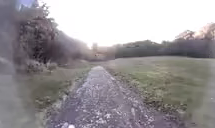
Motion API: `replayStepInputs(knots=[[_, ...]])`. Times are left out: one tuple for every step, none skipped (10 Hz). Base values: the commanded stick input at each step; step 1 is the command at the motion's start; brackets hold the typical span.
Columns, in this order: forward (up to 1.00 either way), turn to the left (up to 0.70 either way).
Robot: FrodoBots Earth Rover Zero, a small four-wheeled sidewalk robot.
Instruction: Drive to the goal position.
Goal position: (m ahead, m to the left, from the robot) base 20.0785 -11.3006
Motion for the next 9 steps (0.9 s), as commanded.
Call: replayStepInputs(knots=[[0.70,0.00],[0.70,0.00],[0.70,0.00],[0.70,0.00],[0.70,0.00],[0.70,0.00],[0.70,0.00],[0.70,0.00],[0.70,0.00]])
